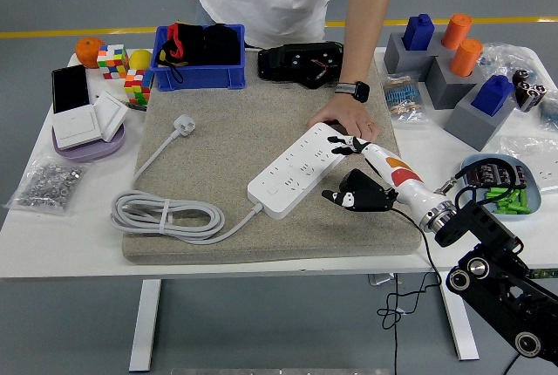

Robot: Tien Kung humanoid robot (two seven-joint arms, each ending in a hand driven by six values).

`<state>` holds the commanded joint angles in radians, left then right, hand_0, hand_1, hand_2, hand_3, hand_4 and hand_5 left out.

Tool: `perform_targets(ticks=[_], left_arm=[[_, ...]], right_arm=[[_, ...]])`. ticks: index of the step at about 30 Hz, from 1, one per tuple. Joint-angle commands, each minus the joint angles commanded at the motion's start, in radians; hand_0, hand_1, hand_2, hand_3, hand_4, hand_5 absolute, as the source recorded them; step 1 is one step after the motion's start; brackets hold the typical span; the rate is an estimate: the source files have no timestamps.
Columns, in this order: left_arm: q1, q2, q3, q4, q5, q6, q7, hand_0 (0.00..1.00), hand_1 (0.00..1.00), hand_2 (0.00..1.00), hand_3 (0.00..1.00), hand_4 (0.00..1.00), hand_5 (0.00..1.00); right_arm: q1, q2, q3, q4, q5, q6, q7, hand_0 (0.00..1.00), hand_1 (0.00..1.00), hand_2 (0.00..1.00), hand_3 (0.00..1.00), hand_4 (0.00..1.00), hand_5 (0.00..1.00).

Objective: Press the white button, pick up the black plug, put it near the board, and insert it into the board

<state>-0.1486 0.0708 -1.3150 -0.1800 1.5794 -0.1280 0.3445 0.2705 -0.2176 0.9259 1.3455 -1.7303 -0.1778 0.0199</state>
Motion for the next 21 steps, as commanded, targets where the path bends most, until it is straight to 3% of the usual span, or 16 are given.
perform_targets(ticks=[1,7,21], left_arm=[[0.0,0.0,-0.001,0.0,0.002,0.0,0.0,0.685,0.677,0.658,0.687,0.572,0.19],[-0.002,-0.001,0.008,0.0,-0.009,0.0,-0.002,0.685,0.676,0.658,0.687,0.573,0.193],[0.001,-0.009,0.015,0.0,-0.026,0.002,-0.004,0.685,0.677,0.658,0.687,0.574,0.193]], right_arm=[[-0.007,0.001,0.01,-0.002,-0.007,0.0,-0.005,0.938,0.951,0.952,0.998,0.998,0.608],[-0.036,0.01,0.048,-0.037,-0.053,-0.003,-0.013,0.927,0.939,0.947,0.996,0.998,0.625],[-0.032,0.041,0.03,-0.166,-0.098,-0.085,0.065,0.868,0.906,0.915,0.958,0.998,0.596]])
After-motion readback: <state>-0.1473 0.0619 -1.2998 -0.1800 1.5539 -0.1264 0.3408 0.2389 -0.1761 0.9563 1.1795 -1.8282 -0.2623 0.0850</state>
